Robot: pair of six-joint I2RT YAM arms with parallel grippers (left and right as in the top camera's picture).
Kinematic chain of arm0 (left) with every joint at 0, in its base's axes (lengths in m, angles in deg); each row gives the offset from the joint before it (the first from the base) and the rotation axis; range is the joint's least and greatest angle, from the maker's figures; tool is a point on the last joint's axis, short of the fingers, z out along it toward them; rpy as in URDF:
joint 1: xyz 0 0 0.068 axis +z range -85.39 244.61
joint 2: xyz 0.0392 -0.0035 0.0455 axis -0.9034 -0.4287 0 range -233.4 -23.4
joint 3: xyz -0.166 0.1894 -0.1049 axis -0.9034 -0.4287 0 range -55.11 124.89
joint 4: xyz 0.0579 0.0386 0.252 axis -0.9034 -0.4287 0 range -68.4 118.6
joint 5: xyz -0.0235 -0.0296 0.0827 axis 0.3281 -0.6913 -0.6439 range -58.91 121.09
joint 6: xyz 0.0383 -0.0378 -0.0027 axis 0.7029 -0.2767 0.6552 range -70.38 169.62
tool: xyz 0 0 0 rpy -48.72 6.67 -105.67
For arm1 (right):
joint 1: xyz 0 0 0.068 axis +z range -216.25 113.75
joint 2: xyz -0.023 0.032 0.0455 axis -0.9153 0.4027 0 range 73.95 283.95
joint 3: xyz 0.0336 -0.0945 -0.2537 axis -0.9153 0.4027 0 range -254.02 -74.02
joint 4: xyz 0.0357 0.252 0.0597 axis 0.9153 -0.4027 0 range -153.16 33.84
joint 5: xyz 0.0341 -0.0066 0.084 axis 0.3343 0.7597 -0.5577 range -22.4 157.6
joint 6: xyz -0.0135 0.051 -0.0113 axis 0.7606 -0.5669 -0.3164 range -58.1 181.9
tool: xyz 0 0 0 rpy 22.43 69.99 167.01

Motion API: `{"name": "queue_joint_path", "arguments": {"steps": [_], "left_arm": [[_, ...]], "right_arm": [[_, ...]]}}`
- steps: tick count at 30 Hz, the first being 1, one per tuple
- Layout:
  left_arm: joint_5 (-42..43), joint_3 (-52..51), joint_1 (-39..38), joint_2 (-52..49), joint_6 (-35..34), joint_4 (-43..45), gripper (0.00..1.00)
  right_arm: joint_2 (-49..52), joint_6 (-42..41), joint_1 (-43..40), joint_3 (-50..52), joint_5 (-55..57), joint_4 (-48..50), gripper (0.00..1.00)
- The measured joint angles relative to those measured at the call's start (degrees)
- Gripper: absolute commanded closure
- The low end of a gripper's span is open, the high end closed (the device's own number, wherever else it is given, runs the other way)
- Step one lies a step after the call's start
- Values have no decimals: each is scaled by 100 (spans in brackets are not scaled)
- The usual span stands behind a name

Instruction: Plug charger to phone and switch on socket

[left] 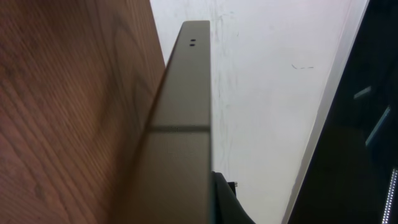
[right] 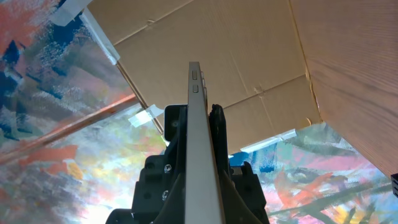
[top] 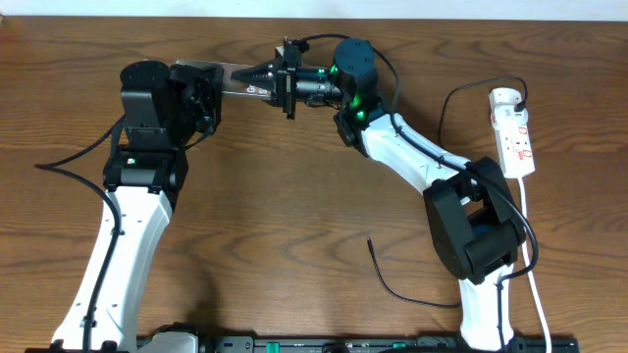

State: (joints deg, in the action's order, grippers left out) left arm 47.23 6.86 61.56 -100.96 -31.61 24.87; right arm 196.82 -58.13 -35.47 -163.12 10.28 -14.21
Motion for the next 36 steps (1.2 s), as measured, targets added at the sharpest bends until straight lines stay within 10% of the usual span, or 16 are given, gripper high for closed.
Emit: {"name": "queue_joint_path", "arguments": {"steps": [7,12,23,36], "left_arm": [[0,0,0,0,0,2,93],[-9,0,-2,0,46,-33,93],[-42,-2,-7,-9,225,-120,93],[-103,-2,192,-9,380,-118,93]], "right_arm": [[0,0,0,2,0,0,98],[0,122,17,2,-101,-11,78],[0,424,74,-7,-264,81,1],[0,645,7,-9,-417,72,1]]}}
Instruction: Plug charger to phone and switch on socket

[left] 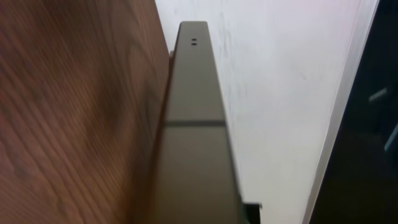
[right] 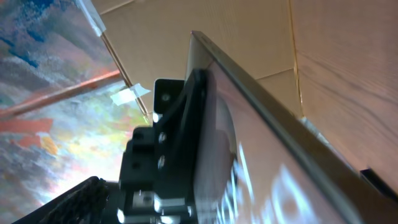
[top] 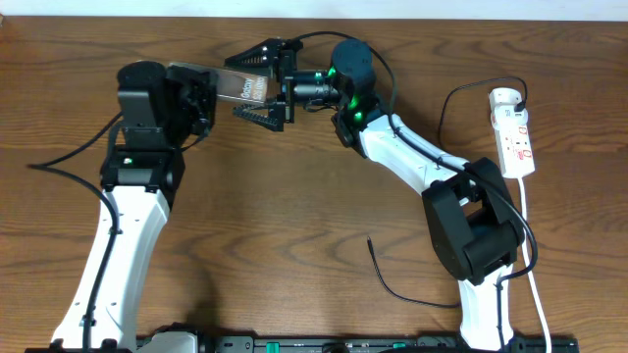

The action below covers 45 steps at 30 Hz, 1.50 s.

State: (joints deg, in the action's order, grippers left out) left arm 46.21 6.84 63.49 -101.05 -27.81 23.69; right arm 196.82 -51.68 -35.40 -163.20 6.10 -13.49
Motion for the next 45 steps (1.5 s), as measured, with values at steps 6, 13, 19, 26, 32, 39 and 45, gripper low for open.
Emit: {"name": "queue_joint_path", "arguments": {"steps": [6,13,19,26,32,39,45], "left_arm": [[588,0,584,0,105,37,93],[2076,-15,1434,0,190,468,93],[3585,-22,1746,-4,516,772,93],[4548,-22,1742,-85,966,782,93],[4863,-22,1744,-407,1108,780,93],[4940,-22,1742,-511,1150,824,93],[4953,-22,1742,-511,1189,841,93]], "right_arm": [[0,610,-236,0,-232,-2,1],[0,1720,-444,0,-535,-4,1],[0,2844,-566,0,-1130,-4,1],[0,3314,-994,0,-1493,-4,1],[0,3418,-1394,-13,-1394,-243,1],[-4,4516,-1641,-107,-503,-2752,1],[-2,6118,-1781,-212,509,-5228,1]]}}
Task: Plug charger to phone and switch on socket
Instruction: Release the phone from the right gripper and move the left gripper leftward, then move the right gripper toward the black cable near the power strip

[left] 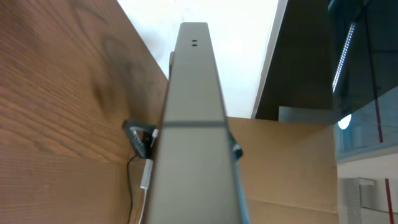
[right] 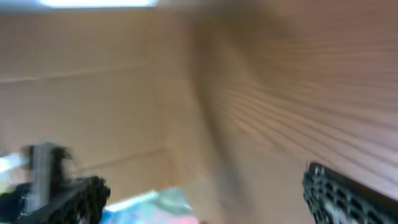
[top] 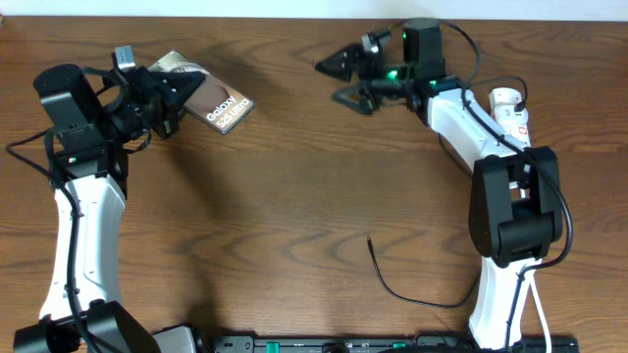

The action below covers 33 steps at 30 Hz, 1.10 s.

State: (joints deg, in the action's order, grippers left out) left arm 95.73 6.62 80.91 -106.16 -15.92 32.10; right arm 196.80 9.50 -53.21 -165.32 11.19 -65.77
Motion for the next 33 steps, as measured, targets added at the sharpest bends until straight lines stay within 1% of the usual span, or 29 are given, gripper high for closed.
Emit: {"name": "queue_joint_path", "arguments": {"steps": [5,9,12,17,20,23,25,29,33], "left_arm": [[52,0,0,0,251,-2,93],[101,0,-74,0,535,-2,93],[109,0,-219,0,752,-15,93],[146,0,-603,-223,1088,-4,93],[168,0,-824,-595,1283,9,93],[162,0,-1054,-1051,1541,-2,93],[160,-7,-1209,-1283,1709,35,93],[164,-15,-1478,-1513,1893,345,93],[170,-15,-1652,-1530,1926,612,93]], "right_arm": [[0,1449,-282,-468,833,-2352,1],[0,2546,-509,-1408,2131,-4426,1],[0,3099,-581,-2374,3300,-5689,1],[-68,3635,-603,-3571,4802,-6535,1],[-223,3864,-752,-3862,5224,-6627,1],[-426,4087,-1128,-3987,5278,-6625,1],[-573,4345,-1589,-4019,5069,-6631,1],[-660,4975,-2664,-4044,4100,-6817,1],[-627,5886,-3685,-4041,2614,-7364,1]]}}
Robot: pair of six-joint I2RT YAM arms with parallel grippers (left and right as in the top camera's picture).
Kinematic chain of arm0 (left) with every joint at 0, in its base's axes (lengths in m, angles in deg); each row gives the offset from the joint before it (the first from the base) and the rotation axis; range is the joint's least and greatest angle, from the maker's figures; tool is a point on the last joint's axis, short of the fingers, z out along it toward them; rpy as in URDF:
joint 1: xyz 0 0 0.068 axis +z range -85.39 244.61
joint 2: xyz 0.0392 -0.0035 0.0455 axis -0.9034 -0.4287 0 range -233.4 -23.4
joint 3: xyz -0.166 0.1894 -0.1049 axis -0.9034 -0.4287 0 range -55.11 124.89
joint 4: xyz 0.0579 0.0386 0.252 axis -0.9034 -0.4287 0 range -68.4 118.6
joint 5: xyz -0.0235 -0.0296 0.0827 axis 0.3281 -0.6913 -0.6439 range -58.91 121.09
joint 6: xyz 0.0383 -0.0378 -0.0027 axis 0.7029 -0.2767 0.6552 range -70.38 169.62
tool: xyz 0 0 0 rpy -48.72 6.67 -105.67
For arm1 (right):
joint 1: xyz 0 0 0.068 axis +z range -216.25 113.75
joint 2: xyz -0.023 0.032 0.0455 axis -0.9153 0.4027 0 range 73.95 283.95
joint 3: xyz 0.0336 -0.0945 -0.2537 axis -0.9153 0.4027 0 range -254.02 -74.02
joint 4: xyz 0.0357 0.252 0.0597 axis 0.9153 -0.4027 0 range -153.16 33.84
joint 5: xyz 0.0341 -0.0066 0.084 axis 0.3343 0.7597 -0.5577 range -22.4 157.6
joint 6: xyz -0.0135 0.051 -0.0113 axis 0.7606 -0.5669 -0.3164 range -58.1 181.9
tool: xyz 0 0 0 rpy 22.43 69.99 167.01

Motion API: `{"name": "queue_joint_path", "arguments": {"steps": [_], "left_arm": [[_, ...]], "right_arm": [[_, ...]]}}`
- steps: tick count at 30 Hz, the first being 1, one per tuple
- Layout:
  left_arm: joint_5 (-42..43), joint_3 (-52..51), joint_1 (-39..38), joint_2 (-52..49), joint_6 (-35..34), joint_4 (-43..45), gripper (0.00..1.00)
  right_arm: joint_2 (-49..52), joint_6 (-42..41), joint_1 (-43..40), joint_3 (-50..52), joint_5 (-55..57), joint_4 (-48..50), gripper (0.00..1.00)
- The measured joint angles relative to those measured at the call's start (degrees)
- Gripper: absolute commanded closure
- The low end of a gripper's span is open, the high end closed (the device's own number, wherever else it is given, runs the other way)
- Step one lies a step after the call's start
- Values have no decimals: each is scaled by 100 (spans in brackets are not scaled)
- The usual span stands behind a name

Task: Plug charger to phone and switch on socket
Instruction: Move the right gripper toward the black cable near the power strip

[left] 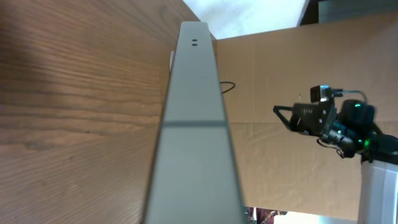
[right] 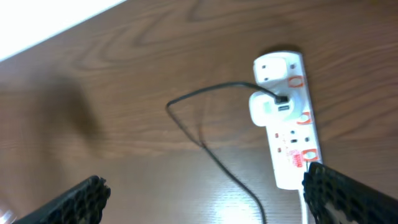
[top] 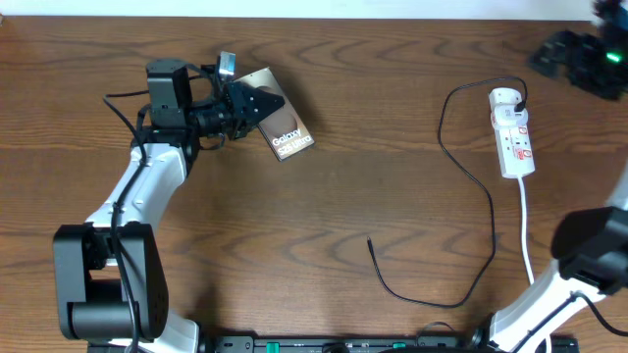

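Observation:
The phone (top: 282, 133), a tan slab marked Galaxy, is held off the table at upper left, my left gripper (top: 252, 103) shut on its near end. The left wrist view shows only its thin edge (left: 194, 118). The white power strip (top: 513, 137) lies at the right, with the white charger plug (right: 266, 107) seated in it. The black cable (top: 488, 211) loops down to a free end (top: 371, 242) at mid-table. My right gripper (top: 567, 57) hangs open at the far top right, above the strip (right: 291, 134).
The wooden table's far edge (right: 56, 34) runs just behind the strip. The strip's white lead (top: 527, 245) trails toward the front right. My right arm's base (top: 594, 255) stands at the lower right.
My left gripper has carried the phone rightward, toward the table's middle. My right gripper has gone from top centre to the far top right, over the power strip, still open.
Both grippers were shut on the phone, held on edge at top centre. Then the right one stood open around it. Then it had drawn away right while the left held the phone alone at upper left. Now the phone sits further right and the right gripper overlooks the strip.

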State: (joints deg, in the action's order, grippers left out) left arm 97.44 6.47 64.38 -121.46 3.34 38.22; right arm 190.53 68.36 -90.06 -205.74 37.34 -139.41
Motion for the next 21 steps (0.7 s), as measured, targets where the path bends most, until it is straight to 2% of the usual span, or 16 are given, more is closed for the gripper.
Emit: {"name": "queue_joint_path", "arguments": {"steps": [4,9,15,21], "left_arm": [[20,0,-31,0,4,66,93],[87,0,-31,0,55,240,93],[243,0,-31,0,225,310,93],[363,0,-31,0,474,326,93]], "right_arm": [[4,879,-525,-2,-866,-616,1],[4,1862,-511,-2,-1335,-1150,1],[7,2520,-313,-2,-1563,-1373,1],[7,2761,33,304,-1606,-1384,1]]}}
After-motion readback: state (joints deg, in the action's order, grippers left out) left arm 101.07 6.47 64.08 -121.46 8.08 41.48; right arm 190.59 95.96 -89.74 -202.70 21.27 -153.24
